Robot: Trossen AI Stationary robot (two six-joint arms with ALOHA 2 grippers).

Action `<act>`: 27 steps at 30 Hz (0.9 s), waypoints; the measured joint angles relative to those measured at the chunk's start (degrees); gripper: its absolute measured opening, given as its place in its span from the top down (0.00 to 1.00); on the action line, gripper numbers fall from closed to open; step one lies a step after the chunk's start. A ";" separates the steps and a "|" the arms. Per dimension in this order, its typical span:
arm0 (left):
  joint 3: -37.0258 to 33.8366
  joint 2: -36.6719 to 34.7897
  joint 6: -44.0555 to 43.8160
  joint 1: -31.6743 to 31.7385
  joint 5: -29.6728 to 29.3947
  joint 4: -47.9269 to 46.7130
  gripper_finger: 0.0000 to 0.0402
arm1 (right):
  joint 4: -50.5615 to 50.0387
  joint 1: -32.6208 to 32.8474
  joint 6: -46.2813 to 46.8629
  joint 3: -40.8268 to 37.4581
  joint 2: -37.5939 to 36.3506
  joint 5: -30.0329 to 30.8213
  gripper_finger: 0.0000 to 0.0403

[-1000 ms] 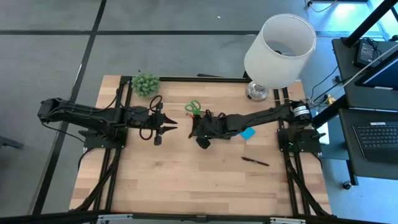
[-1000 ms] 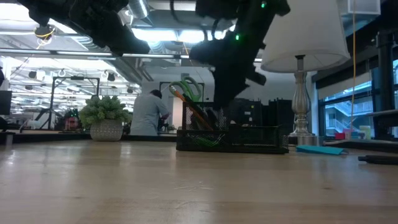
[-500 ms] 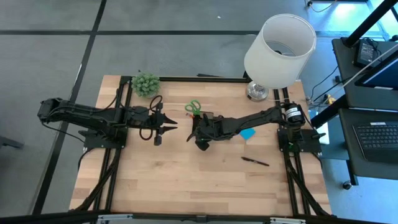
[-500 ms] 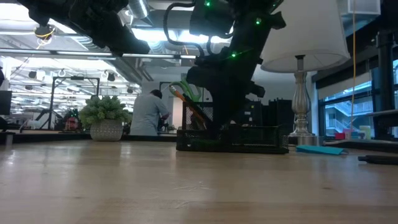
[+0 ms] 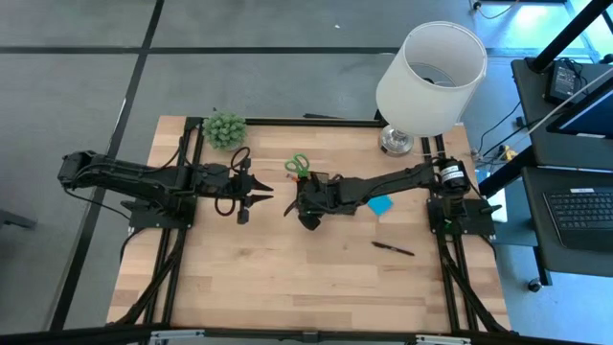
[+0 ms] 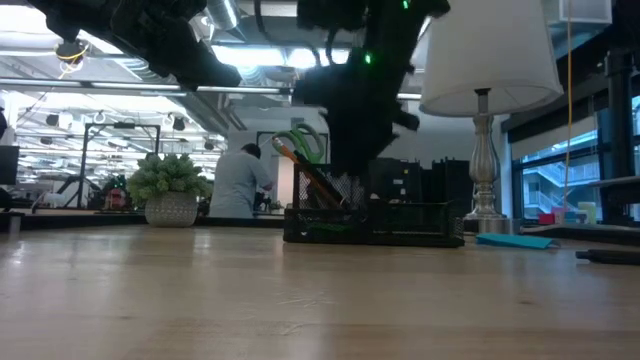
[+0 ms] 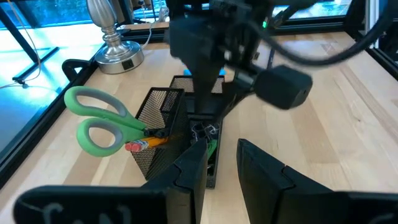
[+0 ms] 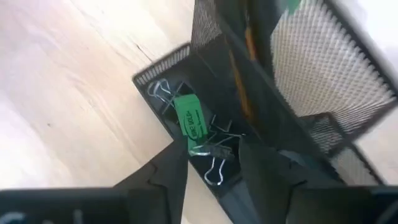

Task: Pick and place office supplies into organizer
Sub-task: Put the black pen into the black organizer

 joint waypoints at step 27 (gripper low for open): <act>0.01 0.01 1.15 0.00 0.00 -1.66 0.80 | -33.68 24.29 20.42 -6.72 -24.13 -6.50 0.74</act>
